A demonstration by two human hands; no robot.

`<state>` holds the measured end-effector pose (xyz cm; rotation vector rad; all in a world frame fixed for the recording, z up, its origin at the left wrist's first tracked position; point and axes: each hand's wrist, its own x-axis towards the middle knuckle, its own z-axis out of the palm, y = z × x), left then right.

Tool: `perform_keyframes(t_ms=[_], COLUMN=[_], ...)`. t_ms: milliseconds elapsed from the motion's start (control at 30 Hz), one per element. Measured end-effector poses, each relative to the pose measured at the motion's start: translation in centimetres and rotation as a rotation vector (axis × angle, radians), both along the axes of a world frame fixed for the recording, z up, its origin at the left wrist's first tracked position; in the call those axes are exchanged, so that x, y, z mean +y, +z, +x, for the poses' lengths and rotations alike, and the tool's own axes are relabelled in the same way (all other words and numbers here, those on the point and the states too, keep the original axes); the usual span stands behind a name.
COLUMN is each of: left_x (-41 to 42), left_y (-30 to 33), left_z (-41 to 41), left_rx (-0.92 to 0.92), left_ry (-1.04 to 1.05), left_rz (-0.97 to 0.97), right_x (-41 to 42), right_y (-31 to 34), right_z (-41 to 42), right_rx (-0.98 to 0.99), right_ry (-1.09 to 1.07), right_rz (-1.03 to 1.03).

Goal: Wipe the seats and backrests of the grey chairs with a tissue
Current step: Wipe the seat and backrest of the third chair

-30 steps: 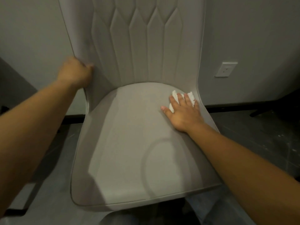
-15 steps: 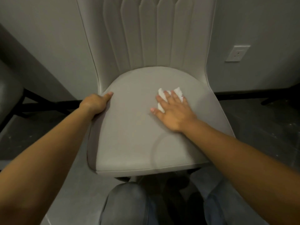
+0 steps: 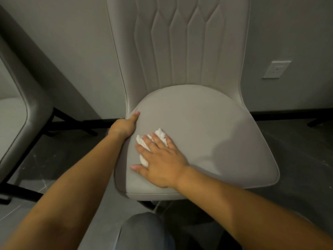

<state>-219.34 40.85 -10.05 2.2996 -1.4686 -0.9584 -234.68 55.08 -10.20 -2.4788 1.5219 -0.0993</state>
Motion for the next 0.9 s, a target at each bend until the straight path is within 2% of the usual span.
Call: perform_keyframes(t_ms=[133, 267, 367, 467, 533, 600, 700, 767, 900], left_x=[-0.2, -0.6, -1.2, -1.4, -1.5, -1.6, -1.6, -1.8, -1.8], left_y=[-0.4, -1.4, -2.0, -2.6, -2.9, -2.9, -3.0, -3.1, -3.4], left_z=[0.0, -0.1, 0.2, 0.5, 0.6, 0.7, 0.7, 0.8, 1.0], left_rx=[0.027, 0.083, 0.124, 0.276, 0.395, 0.435, 0.432, 0.386, 0.243], left_ry=[0.03, 0.055, 0.082, 0.103, 0.108, 0.11, 0.127, 0.132, 0.131], left_rz=[-0.012, -0.043, -0.051, -0.047, -0.032, -0.035, -0.05, -0.065, -0.069], right_x=[-2.3, -4.5, -3.8, -1.2, 1.8, 5.5, 9.7, 9.8, 4.8], right_y=[0.0, -0.3, 0.1, 0.4, 0.3, 0.4, 0.5, 0.7, 1.0], right_z=[-6.6, -18.0, -22.0, -20.3, -17.9, -15.4, -13.7, -14.4, -18.5], right_rx=[0.074, 0.126, 0.129, 0.12, 0.072, 0.022, -0.02, 0.012, 0.142], right_ry=[-0.137, -0.479, -0.592, -0.564, -0.472, -0.342, -0.183, -0.159, -0.324], right_rz=[-0.098, -0.002, 0.029, 0.004, 0.013, 0.006, -0.025, -0.007, 0.023])
